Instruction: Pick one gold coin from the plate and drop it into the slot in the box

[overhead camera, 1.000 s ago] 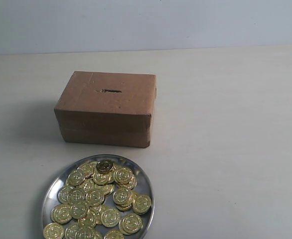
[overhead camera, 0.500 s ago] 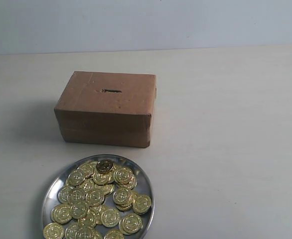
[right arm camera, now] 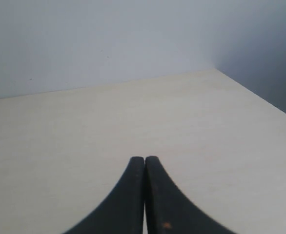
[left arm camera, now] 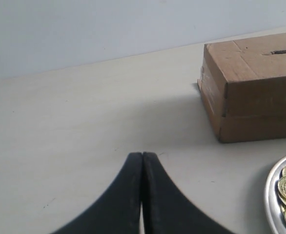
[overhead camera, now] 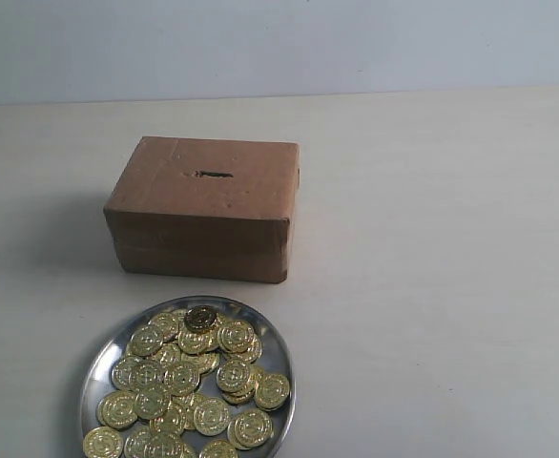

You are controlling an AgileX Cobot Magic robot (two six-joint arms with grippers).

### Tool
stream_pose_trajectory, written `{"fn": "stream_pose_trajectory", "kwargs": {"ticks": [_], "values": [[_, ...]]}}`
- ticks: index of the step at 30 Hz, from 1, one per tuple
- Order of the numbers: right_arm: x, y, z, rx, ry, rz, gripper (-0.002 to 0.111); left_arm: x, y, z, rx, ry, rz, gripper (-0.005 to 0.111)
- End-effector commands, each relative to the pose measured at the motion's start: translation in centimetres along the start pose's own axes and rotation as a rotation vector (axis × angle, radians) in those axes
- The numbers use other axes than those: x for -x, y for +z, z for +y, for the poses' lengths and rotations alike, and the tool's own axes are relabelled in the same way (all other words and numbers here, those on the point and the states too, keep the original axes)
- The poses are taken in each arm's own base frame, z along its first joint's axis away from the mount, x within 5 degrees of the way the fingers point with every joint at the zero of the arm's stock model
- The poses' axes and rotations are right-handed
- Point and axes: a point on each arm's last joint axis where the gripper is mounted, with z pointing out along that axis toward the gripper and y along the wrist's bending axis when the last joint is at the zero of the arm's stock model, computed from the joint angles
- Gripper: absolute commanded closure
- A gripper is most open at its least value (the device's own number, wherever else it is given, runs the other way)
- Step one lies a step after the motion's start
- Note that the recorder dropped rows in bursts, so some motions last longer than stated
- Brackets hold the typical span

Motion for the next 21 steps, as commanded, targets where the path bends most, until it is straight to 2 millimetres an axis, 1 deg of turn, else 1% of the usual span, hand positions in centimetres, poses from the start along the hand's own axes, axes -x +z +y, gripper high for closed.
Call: {"fn": "stream_pose_trajectory", "kwargs": {"ticks": [1,21], "values": [[-0.08,0.00,-0.02,-0.003,0.000,-0.004,0.108,0.19,-0.03,0.04,0.003,-0.035,-0.025,0.107],[-0.08,0.00,-0.02,-0.003,0.000,-0.004,0.108,0.19,-0.03,0.04,0.003,-0.051,-0.025,0.107]]}}
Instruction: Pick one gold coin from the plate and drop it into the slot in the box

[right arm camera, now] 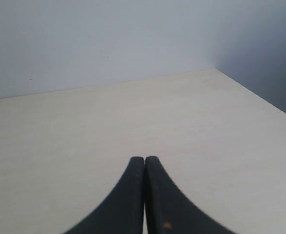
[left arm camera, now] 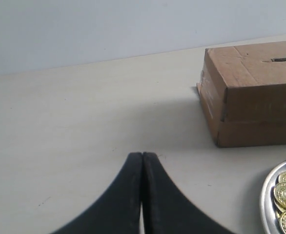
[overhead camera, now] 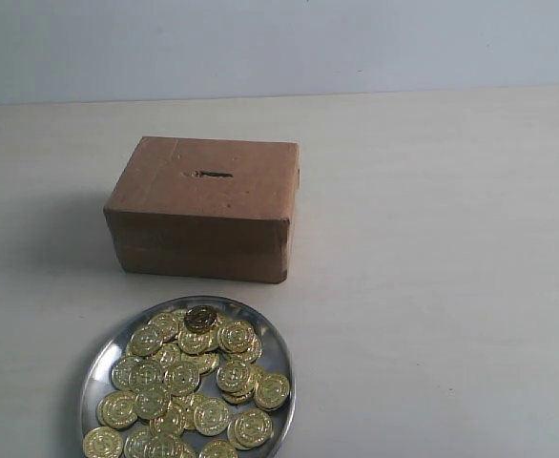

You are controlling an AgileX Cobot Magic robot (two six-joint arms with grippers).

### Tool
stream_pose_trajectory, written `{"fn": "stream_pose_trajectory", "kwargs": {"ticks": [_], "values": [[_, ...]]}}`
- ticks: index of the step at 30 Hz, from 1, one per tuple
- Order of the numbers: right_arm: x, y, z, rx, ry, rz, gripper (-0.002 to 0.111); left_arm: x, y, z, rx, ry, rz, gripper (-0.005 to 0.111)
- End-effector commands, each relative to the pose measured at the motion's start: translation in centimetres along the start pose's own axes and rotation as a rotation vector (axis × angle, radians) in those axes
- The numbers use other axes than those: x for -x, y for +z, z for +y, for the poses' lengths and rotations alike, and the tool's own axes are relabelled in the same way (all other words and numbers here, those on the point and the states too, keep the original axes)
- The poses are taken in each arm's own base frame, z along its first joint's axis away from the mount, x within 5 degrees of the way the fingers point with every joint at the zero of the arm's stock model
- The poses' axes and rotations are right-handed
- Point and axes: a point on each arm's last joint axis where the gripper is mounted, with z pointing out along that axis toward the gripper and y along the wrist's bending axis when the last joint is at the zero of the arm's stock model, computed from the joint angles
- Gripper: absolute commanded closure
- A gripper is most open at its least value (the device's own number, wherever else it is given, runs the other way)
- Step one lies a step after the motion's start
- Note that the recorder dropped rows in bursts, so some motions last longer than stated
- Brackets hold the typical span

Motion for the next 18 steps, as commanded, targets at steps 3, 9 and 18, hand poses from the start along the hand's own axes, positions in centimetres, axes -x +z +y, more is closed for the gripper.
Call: {"fn": "stream_pose_trajectory", "kwargs": {"ticks": [3,9,18], "values": [[-0.08,0.00,-0.02,-0.003,-0.002,-0.004,0.108,0.14,-0.03,0.01,-0.001,-0.011,-0.020,0.107],[-0.08,0.00,-0.02,-0.003,-0.002,-0.004,0.108,0.14,-0.03,0.01,-0.001,-0.040,-0.020,0.107],[-0.08,0.00,-0.02,-0.003,-0.002,-0.004,0.108,0.14,-0.03,0.01,-0.001,-0.038,-0.020,0.107]]}}
